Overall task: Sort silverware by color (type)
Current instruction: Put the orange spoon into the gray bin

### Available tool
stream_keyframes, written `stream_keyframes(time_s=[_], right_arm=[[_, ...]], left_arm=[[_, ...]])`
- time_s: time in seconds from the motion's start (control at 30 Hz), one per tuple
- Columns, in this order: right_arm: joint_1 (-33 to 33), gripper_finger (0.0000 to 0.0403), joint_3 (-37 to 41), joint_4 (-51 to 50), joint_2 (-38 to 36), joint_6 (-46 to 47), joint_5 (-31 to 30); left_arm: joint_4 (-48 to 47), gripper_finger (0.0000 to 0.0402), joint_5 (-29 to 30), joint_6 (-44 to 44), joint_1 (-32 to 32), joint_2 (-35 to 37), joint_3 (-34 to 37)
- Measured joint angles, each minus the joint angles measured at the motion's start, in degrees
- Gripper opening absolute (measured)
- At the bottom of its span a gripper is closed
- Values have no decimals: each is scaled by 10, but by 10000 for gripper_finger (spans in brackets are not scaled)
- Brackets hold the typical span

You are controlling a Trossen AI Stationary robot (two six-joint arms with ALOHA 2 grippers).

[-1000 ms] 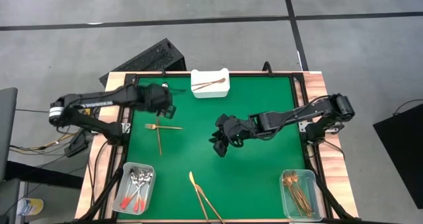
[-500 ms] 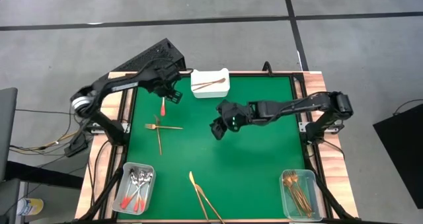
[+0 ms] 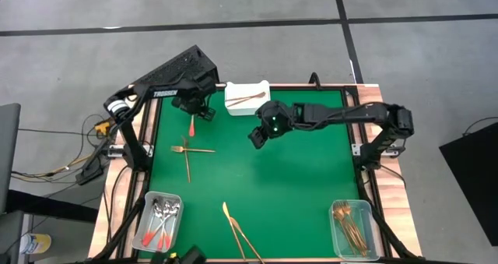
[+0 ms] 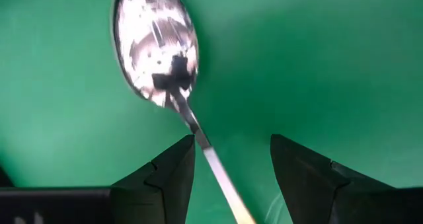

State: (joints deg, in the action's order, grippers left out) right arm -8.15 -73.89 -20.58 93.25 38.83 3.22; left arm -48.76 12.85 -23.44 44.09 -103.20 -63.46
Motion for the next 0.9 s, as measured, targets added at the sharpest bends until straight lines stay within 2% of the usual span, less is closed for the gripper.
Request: stream_keyframes(time_s=[0.1,0.17,0.4,0.47,0.6,0.73,0.9], right_arm=[[-15,164,0,0,0,-3,15],[-25,164,0,0,0,-4,28],[-46,164,0,-1,-2,-5,62],[-45,164,0,-1,-7,-10,64],[-39,164,1,-18,-26,-12,64],[-25,164,0,-28,-54,-14,56],[2,164,0,-36,-84,-14,7]], left_arm=[[20,177,-14,0,14,0,0],[29,158,-26,1,27,0,0],[50,19,-31,68,66,0,0],[49,11,-47,78,76,1,0],[25,8,-125,71,80,32,1],[26,1,-142,53,52,124,0],[26,0,-136,13,13,252,0]])
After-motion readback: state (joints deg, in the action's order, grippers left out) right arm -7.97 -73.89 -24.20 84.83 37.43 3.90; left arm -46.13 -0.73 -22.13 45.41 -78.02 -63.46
